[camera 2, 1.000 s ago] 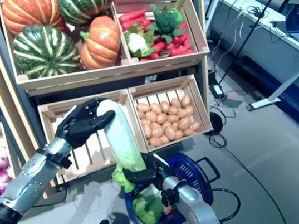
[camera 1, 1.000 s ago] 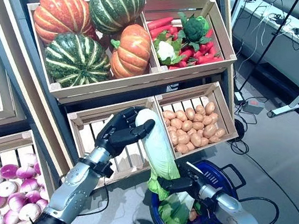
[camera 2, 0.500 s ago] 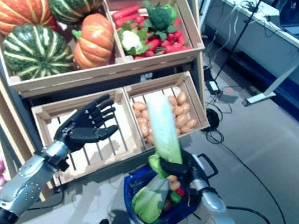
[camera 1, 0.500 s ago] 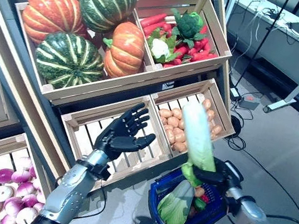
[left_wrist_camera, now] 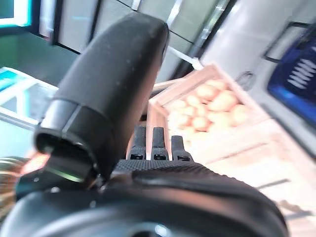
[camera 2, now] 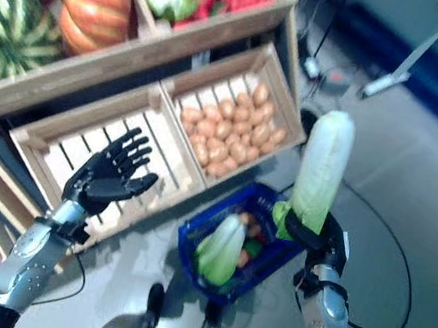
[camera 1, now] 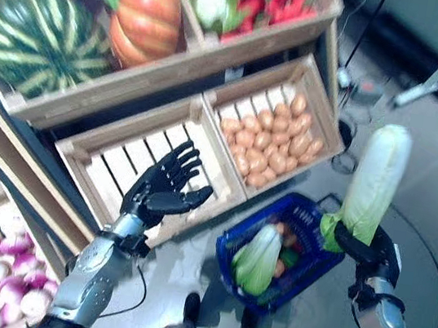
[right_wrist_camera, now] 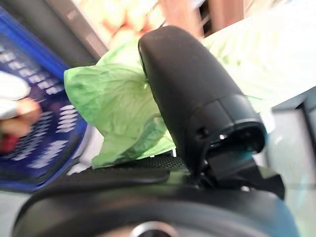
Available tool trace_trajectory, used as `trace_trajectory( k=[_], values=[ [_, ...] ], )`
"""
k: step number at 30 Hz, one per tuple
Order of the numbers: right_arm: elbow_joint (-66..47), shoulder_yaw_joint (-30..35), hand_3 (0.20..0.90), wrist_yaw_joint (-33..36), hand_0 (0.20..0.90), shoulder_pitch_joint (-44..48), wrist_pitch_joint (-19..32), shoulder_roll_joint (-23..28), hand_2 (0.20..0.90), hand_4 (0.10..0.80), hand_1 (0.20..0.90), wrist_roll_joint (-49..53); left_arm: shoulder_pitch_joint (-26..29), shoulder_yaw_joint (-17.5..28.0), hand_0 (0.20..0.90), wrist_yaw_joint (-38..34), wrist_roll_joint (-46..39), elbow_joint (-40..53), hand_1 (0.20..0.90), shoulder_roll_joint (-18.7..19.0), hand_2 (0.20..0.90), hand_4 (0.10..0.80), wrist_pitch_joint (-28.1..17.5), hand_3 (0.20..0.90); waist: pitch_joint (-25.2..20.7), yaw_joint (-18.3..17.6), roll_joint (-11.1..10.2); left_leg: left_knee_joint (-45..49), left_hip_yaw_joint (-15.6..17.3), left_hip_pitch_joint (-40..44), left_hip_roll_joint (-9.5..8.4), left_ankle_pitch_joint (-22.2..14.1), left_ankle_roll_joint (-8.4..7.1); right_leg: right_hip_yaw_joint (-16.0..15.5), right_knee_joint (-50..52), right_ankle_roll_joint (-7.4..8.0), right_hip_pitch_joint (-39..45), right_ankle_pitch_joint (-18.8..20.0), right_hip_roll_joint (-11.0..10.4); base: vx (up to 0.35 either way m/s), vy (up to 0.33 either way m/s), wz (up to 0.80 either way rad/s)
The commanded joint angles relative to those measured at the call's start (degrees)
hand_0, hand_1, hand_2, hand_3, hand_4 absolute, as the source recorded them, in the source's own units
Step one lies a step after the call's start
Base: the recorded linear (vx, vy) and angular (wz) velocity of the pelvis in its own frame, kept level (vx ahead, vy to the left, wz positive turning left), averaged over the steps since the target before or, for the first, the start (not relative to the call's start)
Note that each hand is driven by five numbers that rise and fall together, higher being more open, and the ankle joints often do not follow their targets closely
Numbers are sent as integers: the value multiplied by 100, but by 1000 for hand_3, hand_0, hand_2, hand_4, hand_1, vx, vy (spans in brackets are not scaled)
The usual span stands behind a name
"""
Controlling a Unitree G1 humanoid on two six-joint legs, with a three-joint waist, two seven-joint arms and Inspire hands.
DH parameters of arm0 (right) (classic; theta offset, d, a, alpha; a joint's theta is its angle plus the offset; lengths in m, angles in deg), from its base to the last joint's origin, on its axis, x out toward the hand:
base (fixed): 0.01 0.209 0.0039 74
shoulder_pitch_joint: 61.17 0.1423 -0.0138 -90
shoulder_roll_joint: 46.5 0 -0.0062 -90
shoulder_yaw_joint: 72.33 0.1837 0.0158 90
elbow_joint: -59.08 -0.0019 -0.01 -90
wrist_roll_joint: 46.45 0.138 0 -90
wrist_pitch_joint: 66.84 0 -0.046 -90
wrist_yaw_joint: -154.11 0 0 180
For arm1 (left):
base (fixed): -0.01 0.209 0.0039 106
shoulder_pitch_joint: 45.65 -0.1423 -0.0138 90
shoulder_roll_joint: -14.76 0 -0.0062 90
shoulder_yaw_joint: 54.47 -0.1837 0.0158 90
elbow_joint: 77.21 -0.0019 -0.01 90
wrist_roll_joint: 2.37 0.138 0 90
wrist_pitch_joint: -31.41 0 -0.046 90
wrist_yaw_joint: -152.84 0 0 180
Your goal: Put vegetables into the basket
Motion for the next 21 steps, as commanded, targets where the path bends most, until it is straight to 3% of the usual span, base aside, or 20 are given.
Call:
trace_trajectory(
  k=[1, 2, 7, 12, 15, 21],
  values=[
    [-461, 289, 300, 269, 300, 631, 967, 266, 300, 400, 300, 352, 602, 215, 900, -333, 225, 268, 900, 276, 900, 800, -1437, 900, 256, -72, 16, 688, -117, -546, 58, -307, -245, 24, 1052, 0, -353, -487, -104, -205, -67, 7],
    [-461, 289, 300, 269, 300, 631, 967, 266, 300, 400, 300, 352, 602, 215, 900, -333, 225, 268, 900, 276, 900, 800, -1437, 900, 256, -72, 16, 688, -117, -546, 58, -307, -245, 24, 1052, 0, -353, -487, -104, -183, -78, 9],
    [109, 59, 300, 533, 300, 1158, 980, 389, 300, 400, 300, 391, 912, 332, 900, -590, 292, 441, 900, 309, 900, 800, -2361, 900, 824, 40, 82, 1706, -196, -1698, 114, -404, -375, -77, 1715, -137, -1149, -663, -123, -161, -75, 7],
    [739, -185, 300, 624, 300, 1819, 921, 391, 300, 400, 300, 509, 1338, 255, 900, -924, 488, 415, 900, 256, 900, 800, -2489, 900, 1096, 112, 136, 2065, -164, -2225, 131, -490, -396, -185, 2023, -173, -1631, -747, -197, -103, -47, 9],
    [1058, -504, 300, 829, 300, 2510, 659, 362, 300, 400, 300, 750, 1714, 9, 900, -1185, 722, 410, 900, 270, 900, 800, -2332, 900, 1133, 198, 172, 2172, -275, -2678, 11, -468, -308, -156, 2337, -198, -2231, -770, -248, -138, -19, 3],
    [2288, -657, 300, 265, 300, 3353, 390, 396, 300, 400, 300, 1803, 2182, -264, 900, -1307, 659, 253, 900, 184, 900, 800, -2452, 900, 1133, 352, 319, 2742, -392, -3505, -166, -585, -200, -144, 2994, -199, -3199, -819, -503, -42, 56, 13]
  ],
)
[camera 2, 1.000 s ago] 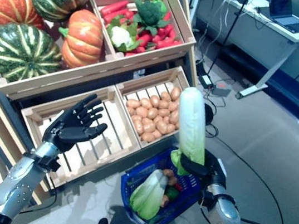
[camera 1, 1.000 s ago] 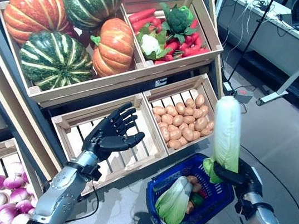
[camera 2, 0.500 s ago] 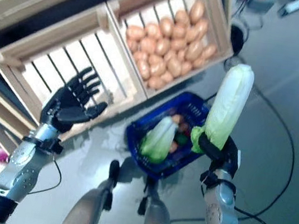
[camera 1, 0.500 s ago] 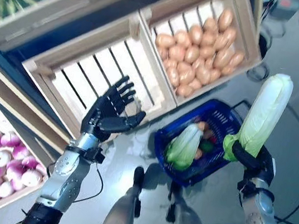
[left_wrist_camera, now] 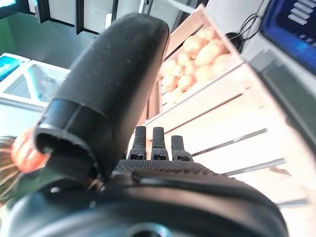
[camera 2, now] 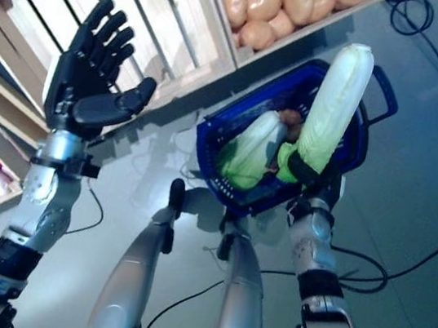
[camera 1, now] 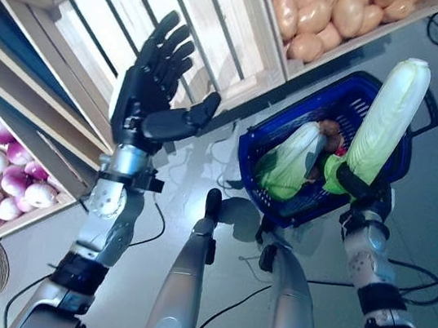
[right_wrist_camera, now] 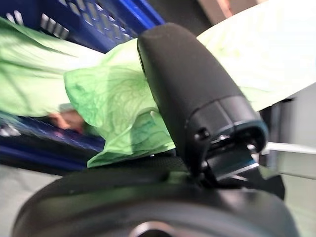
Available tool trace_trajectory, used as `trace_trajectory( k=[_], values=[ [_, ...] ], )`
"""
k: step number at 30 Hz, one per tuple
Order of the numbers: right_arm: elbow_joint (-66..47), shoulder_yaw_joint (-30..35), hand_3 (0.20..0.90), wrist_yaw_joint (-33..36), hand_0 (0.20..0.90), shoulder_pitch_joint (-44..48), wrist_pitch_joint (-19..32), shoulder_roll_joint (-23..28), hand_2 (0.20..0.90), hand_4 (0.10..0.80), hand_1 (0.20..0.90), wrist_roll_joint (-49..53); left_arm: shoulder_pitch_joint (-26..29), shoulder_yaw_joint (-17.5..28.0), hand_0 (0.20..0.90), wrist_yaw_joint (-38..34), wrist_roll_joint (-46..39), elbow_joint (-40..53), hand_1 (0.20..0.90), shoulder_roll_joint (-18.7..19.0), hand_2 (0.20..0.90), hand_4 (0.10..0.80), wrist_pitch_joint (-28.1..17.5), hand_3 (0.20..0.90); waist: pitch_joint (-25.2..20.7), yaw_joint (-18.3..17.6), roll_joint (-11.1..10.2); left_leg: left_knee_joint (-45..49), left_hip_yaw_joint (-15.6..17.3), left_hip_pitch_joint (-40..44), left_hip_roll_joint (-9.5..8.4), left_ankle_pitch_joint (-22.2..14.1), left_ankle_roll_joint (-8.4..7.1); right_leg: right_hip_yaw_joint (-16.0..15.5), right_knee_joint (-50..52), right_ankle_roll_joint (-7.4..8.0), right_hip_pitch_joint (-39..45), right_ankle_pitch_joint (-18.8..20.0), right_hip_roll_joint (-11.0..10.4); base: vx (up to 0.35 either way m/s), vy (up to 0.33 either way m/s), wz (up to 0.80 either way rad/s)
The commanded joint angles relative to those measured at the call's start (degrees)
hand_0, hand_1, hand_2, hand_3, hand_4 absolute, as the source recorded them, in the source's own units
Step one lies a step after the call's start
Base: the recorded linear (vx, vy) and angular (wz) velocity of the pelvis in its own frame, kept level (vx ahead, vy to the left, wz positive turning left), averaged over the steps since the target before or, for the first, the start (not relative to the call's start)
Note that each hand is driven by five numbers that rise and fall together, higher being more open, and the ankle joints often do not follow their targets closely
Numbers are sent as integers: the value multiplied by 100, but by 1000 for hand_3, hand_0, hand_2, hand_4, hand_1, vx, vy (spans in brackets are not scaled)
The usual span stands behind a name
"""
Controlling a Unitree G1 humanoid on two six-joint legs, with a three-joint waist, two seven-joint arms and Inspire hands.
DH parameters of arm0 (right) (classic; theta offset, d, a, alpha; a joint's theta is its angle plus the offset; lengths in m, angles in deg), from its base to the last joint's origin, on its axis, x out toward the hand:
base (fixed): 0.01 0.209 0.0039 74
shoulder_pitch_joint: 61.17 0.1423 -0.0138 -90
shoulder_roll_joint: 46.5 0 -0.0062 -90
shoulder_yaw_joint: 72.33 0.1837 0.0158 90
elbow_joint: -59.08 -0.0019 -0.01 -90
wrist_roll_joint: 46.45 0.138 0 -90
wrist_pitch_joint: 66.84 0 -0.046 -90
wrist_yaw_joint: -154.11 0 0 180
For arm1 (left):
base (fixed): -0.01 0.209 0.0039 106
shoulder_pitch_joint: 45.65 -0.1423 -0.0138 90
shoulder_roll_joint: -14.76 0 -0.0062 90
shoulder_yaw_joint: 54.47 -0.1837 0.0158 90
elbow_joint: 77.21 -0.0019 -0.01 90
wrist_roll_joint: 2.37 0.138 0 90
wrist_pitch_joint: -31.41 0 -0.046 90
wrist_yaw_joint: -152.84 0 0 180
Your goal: Put vegetables into the basket
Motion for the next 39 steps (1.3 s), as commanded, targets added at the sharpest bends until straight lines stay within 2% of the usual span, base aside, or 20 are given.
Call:
trace_trajectory(
  k=[1, 4, 6, 10, 22, 27, 33, 39],
  values=[
    [-78, 44, 300, -390, 300, 333, 202, 451, 300, 400, 300, 460, 247, 285, 900, -148, 65, 653, 900, -21, 900, 800, -686, 900, -13, 100, 223, 675, -80, -583, -234, -417, 13, 84, -6, 251, -11, 59, -207, -24, 37, 9],
    [236, -106, 300, -310, 300, 702, 21, 492, 300, 400, 300, 266, 365, 227, 900, -334, 54, 620, 900, -37, 900, 800, -719, 900, -13, 160, 293, 878, -120, -911, -310, -427, 69, 125, 296, 227, -370, 34, -250, -19, 45, 11],
    [513, -245, 300, -215, 300, 992, -293, 533, 300, 400, 300, 91, 459, 219, 900, -477, 52, 592, 900, -96, 900, 800, -658, 900, -13, 194, 333, 1001, -116, -1104, -333, -441, 87, 146, 475, 204, -575, 7, -261, 2, 41, 9],
    [1023, -272, 300, -240, 300, 1368, -489, 575, 300, 400, 300, 290, 590, 180, 900, -563, 74, 577, 900, -147, 900, 800, -483, 900, -13, 272, 382, 1092, -172, -1291, -409, -447, 109, 163, 610, 188, -749, -14, -268, 27, 6, 14],
    [1669, -297, 300, -368, 300, 1790, -657, 495, 300, 400, 300, 432, 631, -20, 900, -551, -62, 551, 900, -240, 900, 800, -367, 900, -13, 403, 535, 1042, -224, -1551, -560, -398, 134, 110, 668, 219, -1064, 47, -286, 45, 11, 9],
    [1766, -261, 300, 97, 300, 1887, -804, 372, 300, 400, 300, 668, 637, -115, 900, -501, -113, 490, 900, -291, 900, 800, -361, 900, -13, 405, 587, 1045, -193, -1649, -576, -395, 145, 134, 656, 240, -1181, 92, -302, 53, 14, 4],
    [1878, 75, 300, 144, 300, 1983, -332, 52, 300, 400, 300, 2451, 606, -294, 900, -668, 57, 418, 900, -455, 900, 800, -429, 900, -13, 408, 705, 1117, -184, -1737, -608, -447, 153, 179, 810, 256, -1340, 66, -301, 45, 28, 3],
    [1456, 199, 300, 122, 300, 2021, 158, -203, 300, 400, 300, 3025, 584, -381, 900, -768, 132, 420, 900, -564, 900, 800, -483, 900, -13, 385, 838, 1141, -104, -1770, -627, -478, 169, 212, 864, 259, -1441, 46, -347, 12, 21, 0]
  ],
)
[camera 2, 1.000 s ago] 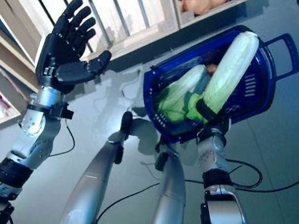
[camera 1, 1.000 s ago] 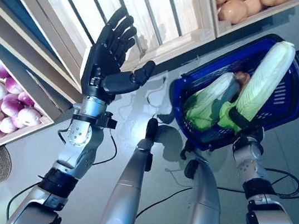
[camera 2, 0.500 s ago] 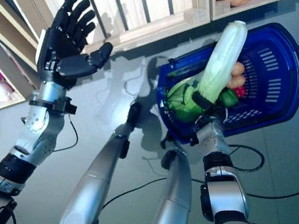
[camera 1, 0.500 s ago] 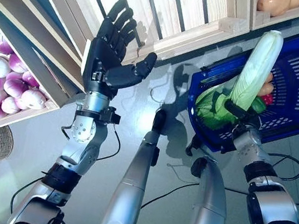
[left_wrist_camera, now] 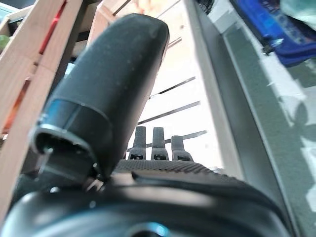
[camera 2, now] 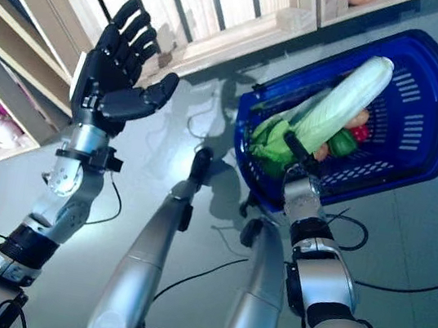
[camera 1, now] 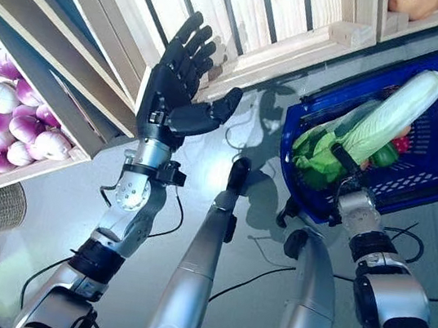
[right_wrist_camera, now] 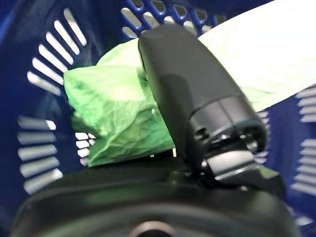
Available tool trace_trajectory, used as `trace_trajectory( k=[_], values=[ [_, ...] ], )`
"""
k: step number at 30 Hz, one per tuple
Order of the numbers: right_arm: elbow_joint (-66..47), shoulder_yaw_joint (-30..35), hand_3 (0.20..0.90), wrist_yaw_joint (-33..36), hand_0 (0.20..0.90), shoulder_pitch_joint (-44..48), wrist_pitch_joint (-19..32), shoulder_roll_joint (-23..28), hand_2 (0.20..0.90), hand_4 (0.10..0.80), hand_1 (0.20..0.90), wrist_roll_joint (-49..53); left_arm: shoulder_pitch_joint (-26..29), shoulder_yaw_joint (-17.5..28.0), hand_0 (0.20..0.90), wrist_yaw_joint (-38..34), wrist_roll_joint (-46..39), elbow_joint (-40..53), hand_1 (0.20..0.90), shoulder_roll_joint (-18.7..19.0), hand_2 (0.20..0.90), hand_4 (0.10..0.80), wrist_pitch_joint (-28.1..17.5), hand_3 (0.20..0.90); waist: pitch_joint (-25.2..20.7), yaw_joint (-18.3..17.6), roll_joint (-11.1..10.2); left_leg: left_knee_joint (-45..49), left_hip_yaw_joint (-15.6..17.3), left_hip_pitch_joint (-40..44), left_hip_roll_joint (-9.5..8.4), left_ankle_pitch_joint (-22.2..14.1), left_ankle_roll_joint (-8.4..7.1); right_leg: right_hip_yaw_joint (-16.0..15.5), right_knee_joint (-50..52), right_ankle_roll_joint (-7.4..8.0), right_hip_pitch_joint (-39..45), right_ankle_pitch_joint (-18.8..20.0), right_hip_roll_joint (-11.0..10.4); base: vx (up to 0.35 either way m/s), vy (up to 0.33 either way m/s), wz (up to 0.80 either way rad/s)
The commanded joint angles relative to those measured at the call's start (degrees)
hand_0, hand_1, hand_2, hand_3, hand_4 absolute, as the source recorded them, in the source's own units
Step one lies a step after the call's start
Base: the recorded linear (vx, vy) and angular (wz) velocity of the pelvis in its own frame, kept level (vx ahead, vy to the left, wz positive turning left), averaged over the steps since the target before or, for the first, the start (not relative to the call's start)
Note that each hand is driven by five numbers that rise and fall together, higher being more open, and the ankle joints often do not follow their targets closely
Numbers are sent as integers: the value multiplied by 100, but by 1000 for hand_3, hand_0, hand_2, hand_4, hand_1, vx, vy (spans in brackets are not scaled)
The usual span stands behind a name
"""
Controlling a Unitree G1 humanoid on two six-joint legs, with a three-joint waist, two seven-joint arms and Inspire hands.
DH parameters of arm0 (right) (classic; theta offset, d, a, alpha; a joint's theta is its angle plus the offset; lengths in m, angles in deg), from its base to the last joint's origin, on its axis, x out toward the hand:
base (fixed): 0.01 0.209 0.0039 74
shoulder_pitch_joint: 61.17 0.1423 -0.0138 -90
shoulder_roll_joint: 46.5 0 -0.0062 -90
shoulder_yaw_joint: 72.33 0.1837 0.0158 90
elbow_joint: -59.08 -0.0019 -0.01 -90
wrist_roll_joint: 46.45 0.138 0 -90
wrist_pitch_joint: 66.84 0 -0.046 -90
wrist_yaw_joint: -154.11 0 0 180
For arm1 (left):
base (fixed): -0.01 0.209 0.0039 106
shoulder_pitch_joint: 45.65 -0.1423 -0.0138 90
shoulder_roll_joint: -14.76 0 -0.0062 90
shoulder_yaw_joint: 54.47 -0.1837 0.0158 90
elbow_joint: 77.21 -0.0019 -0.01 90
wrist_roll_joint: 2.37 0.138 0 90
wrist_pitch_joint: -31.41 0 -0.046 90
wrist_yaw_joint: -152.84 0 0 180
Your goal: Put vegetables into the basket
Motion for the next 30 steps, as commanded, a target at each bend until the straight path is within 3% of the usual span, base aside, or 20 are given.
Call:
trace_trajectory(
  k=[1, 8, 15, 16, 17, 30],
  values=[
    [-578, 116, 300, 65, 300, 92, 615, 250, 300, 400, 300, 378, 167, 269, 900, -62, 243, 596, 900, -450, 900, 800, -572, 900, -20, -60, 709, 142, 159, -63, -234, -238, 59, 174, -236, 200, 154, 412, 81, 0, 0, 0],
    [-738, 288, 300, -15, 300, 62, 903, 161, 300, 400, 300, 720, 101, 299, 900, 23, 173, 553, 900, -488, 900, 800, -587, 900, -20, -86, 788, 165, 210, -70, -232, -220, 72, 202, -166, 209, 98, 429, 68, 2, 7, -1],
    [-725, 359, 300, -325, 300, 98, 813, 176, 300, 400, 300, 1294, 103, 272, 900, 47, 264, 538, 900, -458, 900, 800, -541, 900, -20, -87, 801, 99, 218, -35, -230, -191, 83, 203, -233, 218, 109, 465, 81, 0, 0, 0],
    [-734, 359, 811, -372, 811, 91, 805, 177, 811, 740, 811, 1357, 103, 270, 900, 42, 283, 536, 900, -460, 900, 800, -544, 900, -20, -87, 802, 75, 216, -27, -226, -180, 83, 200, -253, 219, 120, 470, 83, 0, 0, 0],
    [-756, 368, 900, -378, 900, 98, 791, 177, 900, 800, 900, 1438, 97, 262, 900, 31, 273, 546, 900, -441, 900, 800, -549, 900, -20, -86, 806, 66, 219, -26, -229, -173, 81, 195, -270, 224, 121, 481, 80, 0, 0, 0],
    [-661, 409, 900, -275, 900, 131, 934, 139, 900, 800, 900, 1933, 85, 206, 900, 142, 273, 551, 900, -367, 900, 800, -433, 900, -20, -73, 832, -260, 265, 344, -221, -88, 111, 151, -557, 258, 430, 555, 77, 0, 0, 0]
  ],
)
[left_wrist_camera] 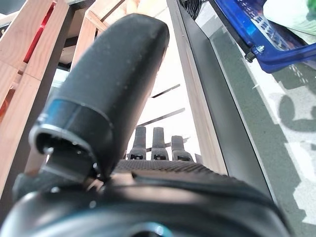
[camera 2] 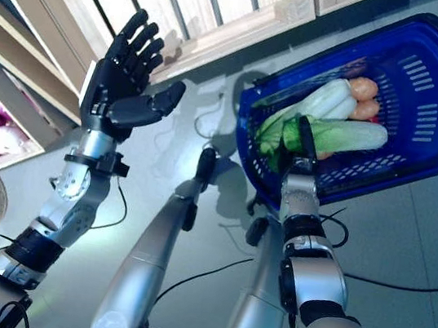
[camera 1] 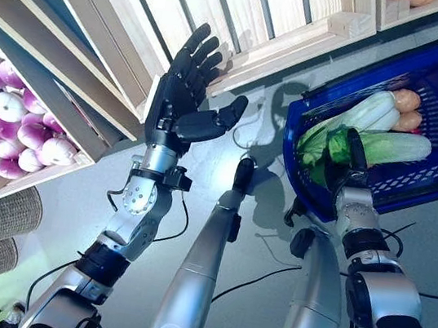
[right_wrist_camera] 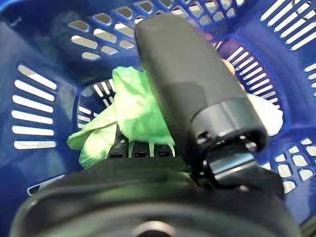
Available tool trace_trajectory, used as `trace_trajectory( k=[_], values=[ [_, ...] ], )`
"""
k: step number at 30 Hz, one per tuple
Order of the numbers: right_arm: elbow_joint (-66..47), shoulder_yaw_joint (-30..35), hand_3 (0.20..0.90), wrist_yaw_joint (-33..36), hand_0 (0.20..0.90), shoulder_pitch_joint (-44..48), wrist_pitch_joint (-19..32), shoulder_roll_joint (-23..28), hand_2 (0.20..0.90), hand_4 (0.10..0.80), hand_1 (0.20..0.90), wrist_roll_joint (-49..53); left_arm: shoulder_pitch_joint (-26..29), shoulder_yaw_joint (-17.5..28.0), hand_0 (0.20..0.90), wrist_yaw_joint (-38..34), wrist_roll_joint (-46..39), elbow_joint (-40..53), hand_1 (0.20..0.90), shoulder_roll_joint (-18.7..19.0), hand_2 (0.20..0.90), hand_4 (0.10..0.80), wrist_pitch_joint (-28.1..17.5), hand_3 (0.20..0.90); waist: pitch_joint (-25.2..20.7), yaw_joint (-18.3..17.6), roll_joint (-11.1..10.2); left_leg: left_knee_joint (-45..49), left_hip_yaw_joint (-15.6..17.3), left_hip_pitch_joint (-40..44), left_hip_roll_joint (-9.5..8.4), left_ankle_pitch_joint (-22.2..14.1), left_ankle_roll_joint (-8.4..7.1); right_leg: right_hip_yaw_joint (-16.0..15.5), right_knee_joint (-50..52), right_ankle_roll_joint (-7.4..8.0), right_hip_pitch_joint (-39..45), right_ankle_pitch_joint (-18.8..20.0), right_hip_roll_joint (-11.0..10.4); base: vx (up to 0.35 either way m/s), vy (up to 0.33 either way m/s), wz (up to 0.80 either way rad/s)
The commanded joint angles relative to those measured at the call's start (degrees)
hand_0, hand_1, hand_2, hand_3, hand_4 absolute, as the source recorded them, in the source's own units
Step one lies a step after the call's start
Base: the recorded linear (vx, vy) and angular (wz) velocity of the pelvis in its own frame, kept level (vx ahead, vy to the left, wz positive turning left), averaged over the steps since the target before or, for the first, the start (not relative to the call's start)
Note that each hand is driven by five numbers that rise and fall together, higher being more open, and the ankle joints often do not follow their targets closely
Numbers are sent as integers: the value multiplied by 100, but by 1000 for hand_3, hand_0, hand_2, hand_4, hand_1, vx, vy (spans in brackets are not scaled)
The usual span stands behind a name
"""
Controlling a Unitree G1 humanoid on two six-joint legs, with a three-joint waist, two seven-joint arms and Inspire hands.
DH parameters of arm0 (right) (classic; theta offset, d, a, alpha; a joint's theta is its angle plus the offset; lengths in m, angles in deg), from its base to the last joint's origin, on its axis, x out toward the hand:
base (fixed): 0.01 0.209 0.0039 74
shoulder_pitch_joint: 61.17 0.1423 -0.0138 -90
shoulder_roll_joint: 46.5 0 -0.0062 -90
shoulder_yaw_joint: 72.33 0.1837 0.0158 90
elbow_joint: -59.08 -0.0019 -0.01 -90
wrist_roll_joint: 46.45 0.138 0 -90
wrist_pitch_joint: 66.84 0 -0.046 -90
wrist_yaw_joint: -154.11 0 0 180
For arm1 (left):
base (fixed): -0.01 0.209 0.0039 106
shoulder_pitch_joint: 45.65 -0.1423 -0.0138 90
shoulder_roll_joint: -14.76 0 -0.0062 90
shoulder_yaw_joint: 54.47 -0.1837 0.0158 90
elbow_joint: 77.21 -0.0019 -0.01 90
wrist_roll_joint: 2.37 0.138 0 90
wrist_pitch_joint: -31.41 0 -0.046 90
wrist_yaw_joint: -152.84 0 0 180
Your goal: Put vegetables into the basket
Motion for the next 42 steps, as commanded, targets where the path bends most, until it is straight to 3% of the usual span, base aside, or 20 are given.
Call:
trace_trajectory(
  k=[1, 9, 16, 19, 20, 21, 23, 24, 27, 30, 31, 35, 37, 42],
  values=[
    [-398, 16, 900, -179, 900, 113, 306, 281, 900, 800, 900, 143, 146, 241, 900, 136, 219, 628, 900, -223, 900, 800, -415, 900, -19, -38, 654, -270, 161, 290, -238, -102, 82, 104, -576, 214, 416, 533, 93, 0, 0, 0],
    [-560, 10, 900, 612, 900, 22, 696, 190, 900, 800, 900, 316, 118, 181, 900, 382, 105, 714, 900, 87, 900, 800, -236, 900, -19, -57, 456, -739, 154, 1065, -224, -53, 61, -41, -1192, 225, 1240, 673, 224, -26, -35, -3],
    [-1032, -144, 900, 621, 900, -438, 844, 40, 900, 800, 900, 35, -4, 151, 900, 613, -226, 878, 900, 268, 900, 800, -33, 900, -19, -77, 201, -1561, 209, 2228, -194, 136, 9, -152, -1993, 310, 2525, 801, 349, -7, 4, -11],
    [-1611, -288, 900, 892, 900, -1044, 964, -129, 900, 800, 900, -739, -211, 144, 900, 715, -225, 893, 900, 284, 900, 800, 77, 900, -25, -130, 59, -2016, 238, 2923, -96, 233, -14, -185, -2388, 353, 3241, 849, 397, 32, 18, -4],
    [-2032, -444, 900, 1149, 900, -1550, 941, -273, 900, 800, 900, -1455, -425, 138, 900, 829, -97, 808, 900, 264, 900, 800, 149, 900, -190, -170, -13, -2272, 238, 3221, -21, 291, -42, -210, -2594, 369, 3550, 875, 425, 57, 38, -4],
    [-2055, -448, 900, 1167, 900, -1565, 944, -279, 900, 800, 900, -1469, -433, 139, 900, 829, -96, 811, 900, 264, 900, 800, 149, 900, -200, -172, -10, -2291, 237, 3215, -18, 322, -40, -215, -2623, 363, 3549, 909, 431, 140, 61, -12],
    [-2739, -696, 900, 1502, 900, -2662, 867, -373, 900, 800, 900, -2847, -929, 97, 900, 1117, -8, 717, 900, 188, 900, 800, 320, 900, -560, -256, -116, -2726, 231, 3735, 78, 394, -73, -163, -3038, 385, 4101, 954, 500, 137, 50, -16],
    [-2778, -705, 900, 1528, 900, -2730, 849, -372, 900, 800, 900, -2962, -967, 97, 900, 1144, 10, 710, 900, 184, 900, 800, 318, 900, -590, -264, -118, -2754, 230, 3749, 84, 418, -73, -162, -3080, 382, 4122, 983, 509, 82, 34, -6],
    [-3082, -983, 900, 1627, 900, -3787, 348, -238, 900, 800, 900, -4554, -1470, 19, 900, 1514, 369, 485, 900, 142, 900, 800, 426, 900, -991, -391, -212, -3073, 294, 4206, 177, 494, -120, -116, -3501, 393, 4614, 1092, 555, 125, 47, -10],
    [-2974, -1122, 900, 1337, 900, -4427, -228, -14, 900, 800, 900, -5930, -1771, -55, 900, 1681, 923, 52, 900, 139, 900, 800, 724, 900, -1330, -524, -297, -3234, 389, 4603, 244, 489, -159, -86, -3813, 440, 5060, 1162, 552, 153, 53, -13],
    [-2901, -1191, 900, 820, 900, -4694, -518, 112, 900, 800, 900, -6463, -1917, -74, 900, 1760, 1151, -262, 900, 184, 900, 800, 801, 900, -1501, -608, -334, -3221, 445, 4716, 291, 465, -189, -69, -3891, 458, 5190, 1186, 536, 173, 71, -13],
    [-2564, -1381, 900, -71, 900, -5072, -874, 341, 900, 800, 900, -7523, -2154, -145, 900, 1994, 1592, -1134, 900, 286, 900, 800, 1013, 900, -1763, -724, -403, -3151, 535, 4965, 348, 357, -219, 16, -3980, 500, 5411, 1186, 508, 116, 54, -18],
    [-2151, -1368, 900, -502, 900, -5399, -864, 424, 900, 800, 900, -7816, -2352, -174, 900, 2011, 1784, -1653, 900, 319, 900, 800, 1061, 900, -1925, -793, -449, -3126, 615, 5148, 402, 275, -227, 60, -4024, 533, 5570, 1152, 490, 145, 51, -19],
    [-1051, -1331, 900, -826, 900, -5566, -792, 326, 900, 800, 900, -8193, -2428, -351, 900, 1842, 2371, -2703, 900, 134, 900, 800, 1042, 900, -2161, -874, -468, -3129, 745, 5424, 470, 150, -224, 116, -4077, 570, 5778, 1090, 489, 104, 24, -17]
  ],
)
